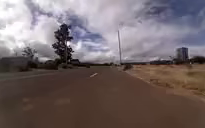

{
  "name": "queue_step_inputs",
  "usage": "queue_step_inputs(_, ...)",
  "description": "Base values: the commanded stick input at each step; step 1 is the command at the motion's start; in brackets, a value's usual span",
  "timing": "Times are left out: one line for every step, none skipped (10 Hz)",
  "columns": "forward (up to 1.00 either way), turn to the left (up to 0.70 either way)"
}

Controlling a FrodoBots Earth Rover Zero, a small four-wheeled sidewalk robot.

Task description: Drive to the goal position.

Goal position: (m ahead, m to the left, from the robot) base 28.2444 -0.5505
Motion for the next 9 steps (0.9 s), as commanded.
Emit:
queue_step_inputs(0.70,-0.35)
queue_step_inputs(0.70,-0.35)
queue_step_inputs(0.70,-0.28)
queue_step_inputs(0.70,-0.13)
queue_step_inputs(0.70,0.00)
queue_step_inputs(0.70,0.00)
queue_step_inputs(0.70,0.00)
queue_step_inputs(0.70,0.00)
queue_step_inputs(0.70,0.00)
